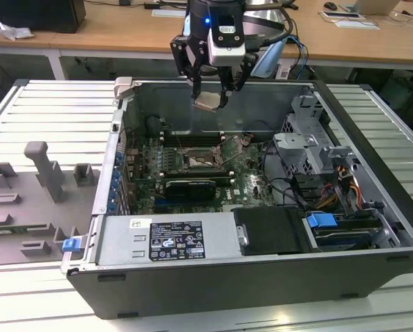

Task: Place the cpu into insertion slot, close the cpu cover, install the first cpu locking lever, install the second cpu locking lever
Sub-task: 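Place the cpu into insertion slot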

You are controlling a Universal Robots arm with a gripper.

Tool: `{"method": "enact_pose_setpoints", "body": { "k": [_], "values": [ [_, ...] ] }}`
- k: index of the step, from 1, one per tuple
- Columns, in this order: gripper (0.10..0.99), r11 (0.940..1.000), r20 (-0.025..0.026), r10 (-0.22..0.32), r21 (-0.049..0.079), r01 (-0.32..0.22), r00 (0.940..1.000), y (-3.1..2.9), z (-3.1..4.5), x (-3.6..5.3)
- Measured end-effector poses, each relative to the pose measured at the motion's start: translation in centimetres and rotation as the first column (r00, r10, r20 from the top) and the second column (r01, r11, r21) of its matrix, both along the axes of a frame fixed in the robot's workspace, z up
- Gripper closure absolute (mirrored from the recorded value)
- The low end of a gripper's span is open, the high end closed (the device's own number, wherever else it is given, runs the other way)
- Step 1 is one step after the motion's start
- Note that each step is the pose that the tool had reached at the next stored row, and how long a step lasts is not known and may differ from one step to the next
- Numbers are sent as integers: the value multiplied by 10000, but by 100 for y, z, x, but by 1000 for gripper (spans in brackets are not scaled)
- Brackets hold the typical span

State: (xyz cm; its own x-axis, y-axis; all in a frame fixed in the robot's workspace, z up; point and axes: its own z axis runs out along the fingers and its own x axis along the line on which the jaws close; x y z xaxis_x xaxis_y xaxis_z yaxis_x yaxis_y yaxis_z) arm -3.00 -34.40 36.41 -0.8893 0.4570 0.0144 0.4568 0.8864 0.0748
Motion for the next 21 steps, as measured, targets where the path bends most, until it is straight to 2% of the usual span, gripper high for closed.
{"method": "enact_pose_setpoints", "body": {
  "k": [8, 21],
  "values": [
    [545, 9981, 1, -622, -37, 622, 9981, 0, -4, 0],
    [545, 9881, 7, -1538, -91, 1538, 9881, 0, -9, 0]
  ]
}}
